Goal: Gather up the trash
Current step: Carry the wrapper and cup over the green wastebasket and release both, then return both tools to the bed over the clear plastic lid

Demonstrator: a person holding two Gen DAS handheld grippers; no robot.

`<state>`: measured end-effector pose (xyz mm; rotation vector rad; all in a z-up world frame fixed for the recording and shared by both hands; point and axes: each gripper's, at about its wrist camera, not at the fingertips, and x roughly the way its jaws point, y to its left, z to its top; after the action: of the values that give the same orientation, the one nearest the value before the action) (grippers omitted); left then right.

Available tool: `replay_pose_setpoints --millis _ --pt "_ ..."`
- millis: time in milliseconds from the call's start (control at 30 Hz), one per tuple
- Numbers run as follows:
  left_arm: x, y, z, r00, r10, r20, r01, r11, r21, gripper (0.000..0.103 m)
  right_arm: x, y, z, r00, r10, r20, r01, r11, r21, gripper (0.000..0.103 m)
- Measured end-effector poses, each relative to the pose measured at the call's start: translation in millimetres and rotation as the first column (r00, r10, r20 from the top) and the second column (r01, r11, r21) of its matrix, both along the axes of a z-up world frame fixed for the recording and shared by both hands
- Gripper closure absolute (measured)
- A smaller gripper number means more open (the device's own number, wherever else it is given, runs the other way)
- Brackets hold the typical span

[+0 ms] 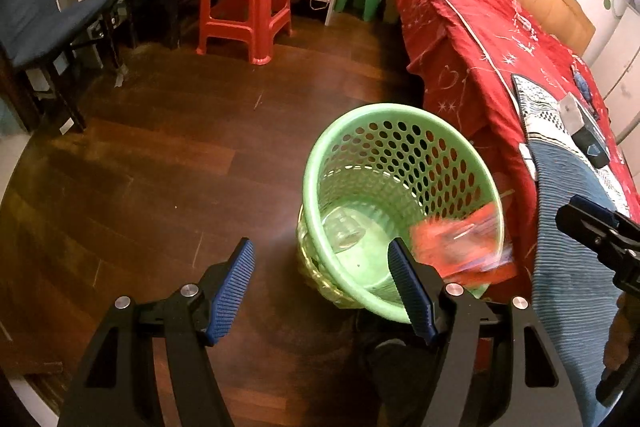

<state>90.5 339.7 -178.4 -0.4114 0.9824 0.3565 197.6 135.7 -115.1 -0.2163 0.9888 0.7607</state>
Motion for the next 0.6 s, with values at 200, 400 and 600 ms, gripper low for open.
replay_pose_setpoints --millis 200,400,600 --pt "-0.1 -9.6 10.6 1.0 -0.012 0.01 0.011 1.0 0.003 0.036 -10.6 -26.1 15.7 0.999 -0.022 0.031 0.022 1.0 -0.005 0.026" --pt "0.1 -34.5 29.6 0.998 -0.054 0.041 0.054 0.998 0.014 0.036 -38.1 -71.0 35.3 0.994 -0.064 0.086 0.064 0.998 -0.006 0.022" --pt "2.9 -67.7 51.4 0.99 -0.121 0.079 0.118 0.992 0.035 0.036 -78.5 -132.7 46.3 0.977 -0.148 0.156 0.151 0.988 -0.012 0.018"
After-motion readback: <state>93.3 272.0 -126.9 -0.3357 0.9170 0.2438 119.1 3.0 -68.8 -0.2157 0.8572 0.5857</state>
